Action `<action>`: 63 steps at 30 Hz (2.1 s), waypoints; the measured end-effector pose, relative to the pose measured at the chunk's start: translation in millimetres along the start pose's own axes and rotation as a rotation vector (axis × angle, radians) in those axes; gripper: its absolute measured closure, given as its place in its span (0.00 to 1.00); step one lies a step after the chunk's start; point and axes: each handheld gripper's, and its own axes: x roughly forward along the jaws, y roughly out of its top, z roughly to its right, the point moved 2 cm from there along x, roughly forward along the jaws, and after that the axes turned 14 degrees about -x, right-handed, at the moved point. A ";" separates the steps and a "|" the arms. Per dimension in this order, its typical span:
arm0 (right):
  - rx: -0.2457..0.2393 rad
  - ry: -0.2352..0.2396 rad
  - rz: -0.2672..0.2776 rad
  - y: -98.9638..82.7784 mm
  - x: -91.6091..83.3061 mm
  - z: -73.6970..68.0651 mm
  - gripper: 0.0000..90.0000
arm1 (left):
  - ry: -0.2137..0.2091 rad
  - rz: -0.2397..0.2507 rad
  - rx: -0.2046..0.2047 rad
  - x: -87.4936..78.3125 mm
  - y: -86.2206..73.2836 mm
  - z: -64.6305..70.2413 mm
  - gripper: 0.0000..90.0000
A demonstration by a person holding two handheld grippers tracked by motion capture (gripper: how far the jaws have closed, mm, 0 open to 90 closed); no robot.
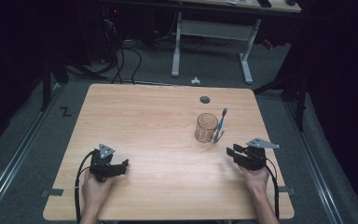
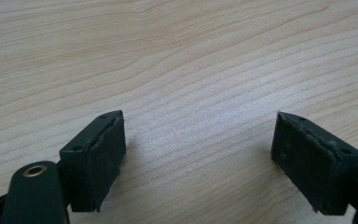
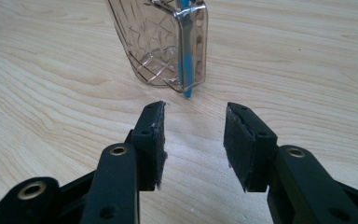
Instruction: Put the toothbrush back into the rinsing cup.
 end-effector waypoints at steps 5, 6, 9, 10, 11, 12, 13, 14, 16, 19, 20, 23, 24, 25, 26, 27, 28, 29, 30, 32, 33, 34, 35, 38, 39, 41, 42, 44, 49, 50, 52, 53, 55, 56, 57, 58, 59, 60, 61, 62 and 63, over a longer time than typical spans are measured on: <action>-0.008 0.001 -0.014 -1.2 4.6 -2.1 0.65 | 0.000 0.000 0.000 0.0 0.0 0.0 0.20; -0.009 0.001 -0.017 -1.5 5.4 -2.3 0.65 | 0.000 0.000 0.000 0.0 0.0 0.0 0.20; -0.011 0.002 -0.020 -3.1 8.1 -2.9 0.65 | 0.000 0.000 0.000 0.0 0.0 0.0 0.20; -0.012 0.001 -0.024 -4.2 9.1 -3.0 0.65 | 0.000 0.000 0.000 0.0 0.0 0.0 0.20; -0.008 0.001 -0.028 -5.4 10.1 -3.2 0.65 | 0.000 0.000 0.000 0.0 0.0 0.0 0.20; -0.007 0.001 -0.033 -6.9 11.3 -3.3 0.65 | 0.000 0.000 0.000 0.0 0.0 0.0 0.20; -0.007 0.001 -0.038 -7.8 11.8 -3.4 0.65 | 0.000 0.000 0.000 0.0 0.0 0.0 0.20; -0.008 -0.001 -0.041 -8.9 12.7 -3.4 0.65 | 0.000 0.000 0.000 0.0 0.0 0.0 0.20; -0.012 -0.003 -0.045 -9.9 13.5 -3.5 0.65 | 0.000 0.000 0.000 0.0 0.0 0.0 0.20; -0.013 -0.006 -0.054 -11.1 14.8 -3.8 0.64 | 0.000 0.000 0.000 0.0 0.0 0.0 0.20; -0.016 -0.008 -0.060 -11.7 15.5 -3.8 0.64 | 0.000 0.000 0.000 0.0 0.0 0.0 0.20; -0.011 -0.009 -0.068 -13.8 17.9 -3.9 0.64 | 0.000 0.000 0.000 0.0 0.0 0.0 0.20; -0.013 -0.012 -0.075 -14.5 18.8 -3.9 0.64 | 0.000 0.000 0.000 0.0 0.0 0.0 0.20; -0.020 -0.015 -0.081 -15.0 19.7 -3.9 0.64 | 0.000 0.000 0.000 0.0 0.0 0.0 0.20; -0.023 -0.017 -0.085 -15.2 20.5 -4.1 0.64 | 0.000 0.000 0.000 0.0 0.0 0.0 0.20; -0.025 -0.018 -0.087 -15.3 21.2 -4.4 0.64 | 0.000 0.000 0.000 0.0 0.0 0.0 0.20; -0.027 -0.020 -0.092 -15.5 21.8 -4.9 0.64 | 0.000 0.000 0.000 0.0 0.0 0.0 0.20; -0.030 -0.021 -0.094 -15.8 22.5 -4.8 0.64 | 0.000 0.000 0.000 0.0 0.0 0.0 0.20; -0.031 -0.022 -0.097 -16.1 23.0 -4.9 0.63 | 0.000 0.000 0.000 0.0 0.0 0.0 0.20; -0.032 -0.026 -0.107 -16.8 24.1 -5.2 0.63 | 0.000 0.000 0.000 0.0 0.0 0.0 0.20; -0.036 -0.028 -0.109 -17.3 25.1 -5.1 0.63 | 0.000 0.000 0.000 0.0 0.0 0.0 0.20; -0.033 -0.029 -0.110 -17.5 25.7 -5.4 0.63 | 0.000 0.000 0.000 0.0 0.0 0.0 0.20; -0.037 -0.029 -0.112 -17.7 26.1 -5.3 0.63 | 0.000 0.000 0.000 0.0 0.0 0.0 0.20; -0.048 -0.035 -0.123 -18.4 28.7 -6.3 0.63 | 0.000 0.000 0.000 0.0 0.0 0.0 0.20; -0.048 -0.038 -0.129 -18.5 29.3 -6.6 0.63 | 0.000 0.000 0.000 0.0 0.0 0.0 0.20; -0.048 -0.039 -0.125 -18.3 29.3 -6.7 0.63 | 0.000 0.000 0.000 0.0 0.0 0.0 0.20; -0.048 -0.039 -0.127 -18.3 29.5 -6.5 0.63 | 0.000 0.000 0.000 0.0 0.0 0.0 0.20; -0.053 -0.043 -0.131 -18.4 29.7 -6.4 0.63 | 0.000 0.000 0.000 0.0 0.0 0.0 0.20; -0.075 -0.059 -0.145 -18.0 30.4 -8.6 0.61 | 0.000 0.000 0.000 0.0 0.0 0.0 0.20; -0.083 -0.061 -0.147 -17.9 30.7 -9.2 0.60 | 0.000 0.000 0.000 0.0 0.0 0.0 0.20; -0.096 -0.072 -0.152 -17.8 31.0 -10.3 0.58 | 0.000 0.000 0.000 0.0 0.0 0.0 0.20; -0.089 -0.072 -0.154 -17.8 31.1 -9.9 0.55 | 0.000 0.000 0.000 0.0 0.0 0.0 0.20; -0.088 -0.075 -0.156 -17.8 31.2 -9.9 0.53 | 0.000 0.000 0.000 0.0 0.0 0.0 0.20; -0.087 -0.076 -0.157 -17.9 31.1 -9.9 0.51 | 0.000 0.000 0.000 0.0 0.0 0.0 0.20; -0.086 -0.075 -0.158 -18.0 31.1 -9.9 0.50 | 0.000 0.000 0.000 0.0 0.0 0.0 0.20; -0.087 -0.075 -0.159 -18.1 31.0 -10.1 0.49 | 0.000 0.000 0.000 0.0 0.0 0.0 0.20; -0.086 -0.076 -0.159 -18.3 30.9 -10.4 0.48 | 0.000 0.000 0.000 0.0 0.0 0.0 0.20; -0.083 -0.077 -0.160 -18.4 30.7 -10.6 0.47 | 0.000 0.000 0.000 0.0 0.0 0.0 0.20; -0.083 -0.075 -0.161 -18.4 30.7 -11.0 0.47 | 0.000 0.000 0.000 0.0 0.0 0.0 0.20; -0.083 -0.076 -0.161 -18.4 30.7 -11.0 0.46 | 0.000 0.000 0.000 0.0 0.0 0.0 0.20; -0.083 -0.076 -0.161 -18.4 30.7 -11.0 0.46 | 0.000 0.000 0.000 0.0 0.0 0.0 0.20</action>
